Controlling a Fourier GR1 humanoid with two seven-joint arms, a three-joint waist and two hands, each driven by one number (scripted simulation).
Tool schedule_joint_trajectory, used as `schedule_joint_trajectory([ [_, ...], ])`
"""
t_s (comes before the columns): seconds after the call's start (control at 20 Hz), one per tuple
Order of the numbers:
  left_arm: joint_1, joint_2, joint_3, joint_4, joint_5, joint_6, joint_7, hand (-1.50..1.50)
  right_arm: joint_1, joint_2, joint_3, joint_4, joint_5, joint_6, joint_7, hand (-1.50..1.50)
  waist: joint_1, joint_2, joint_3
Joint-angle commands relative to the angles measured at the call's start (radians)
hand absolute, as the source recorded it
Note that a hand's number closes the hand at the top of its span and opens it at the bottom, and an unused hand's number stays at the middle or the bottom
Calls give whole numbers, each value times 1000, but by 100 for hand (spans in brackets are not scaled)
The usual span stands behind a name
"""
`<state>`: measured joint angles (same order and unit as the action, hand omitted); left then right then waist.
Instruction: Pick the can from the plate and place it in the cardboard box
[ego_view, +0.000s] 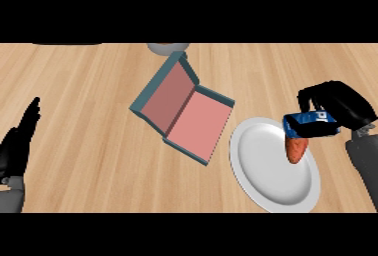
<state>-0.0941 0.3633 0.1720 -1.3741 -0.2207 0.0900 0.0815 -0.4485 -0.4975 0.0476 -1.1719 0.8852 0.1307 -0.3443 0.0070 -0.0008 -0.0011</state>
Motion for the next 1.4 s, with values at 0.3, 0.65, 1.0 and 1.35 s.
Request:
schedule_joint_trajectory([
  [0.3,10,-16,13,70,-12,10,-67,0,-87,14,-88,-241,-145,22,-68,150,-9,-2,0],
  [0.65,9,-34,-4,18,-35,11,-23,0,-165,126,-53,-289,-218,164,54,150,0,0,1],
  [1.0,-10,9,32,16,-4,-38,-9,0,-335,340,7,-294,-244,217,342,150,3,-1,1],
  [1.35,-14,-35,-1,0,-48,3,3,0,-485,492,11,-26,-240,103,427,150,15,4,1],
])
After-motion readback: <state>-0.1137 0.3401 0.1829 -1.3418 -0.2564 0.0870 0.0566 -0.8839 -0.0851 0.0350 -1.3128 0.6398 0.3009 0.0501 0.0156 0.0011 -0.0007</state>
